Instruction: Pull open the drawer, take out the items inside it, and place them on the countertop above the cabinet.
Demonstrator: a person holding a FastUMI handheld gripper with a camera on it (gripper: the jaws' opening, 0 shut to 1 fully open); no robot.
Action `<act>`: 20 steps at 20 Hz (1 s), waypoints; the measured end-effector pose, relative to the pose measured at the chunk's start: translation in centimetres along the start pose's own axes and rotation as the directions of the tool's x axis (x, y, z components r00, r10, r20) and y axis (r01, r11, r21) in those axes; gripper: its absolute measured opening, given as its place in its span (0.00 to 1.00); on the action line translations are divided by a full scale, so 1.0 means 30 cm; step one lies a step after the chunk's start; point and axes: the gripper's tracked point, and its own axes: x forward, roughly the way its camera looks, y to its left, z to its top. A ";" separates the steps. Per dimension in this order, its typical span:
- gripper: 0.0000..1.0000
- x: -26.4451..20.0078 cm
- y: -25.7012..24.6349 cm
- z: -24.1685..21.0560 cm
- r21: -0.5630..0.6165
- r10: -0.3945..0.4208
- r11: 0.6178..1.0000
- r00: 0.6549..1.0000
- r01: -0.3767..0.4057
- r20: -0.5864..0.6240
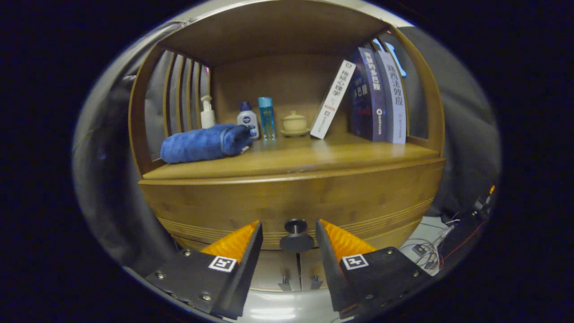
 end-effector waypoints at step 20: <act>0.31 -0.014 -0.025 -0.042 0.063 -0.019 0.998 1.000 0.021 -0.024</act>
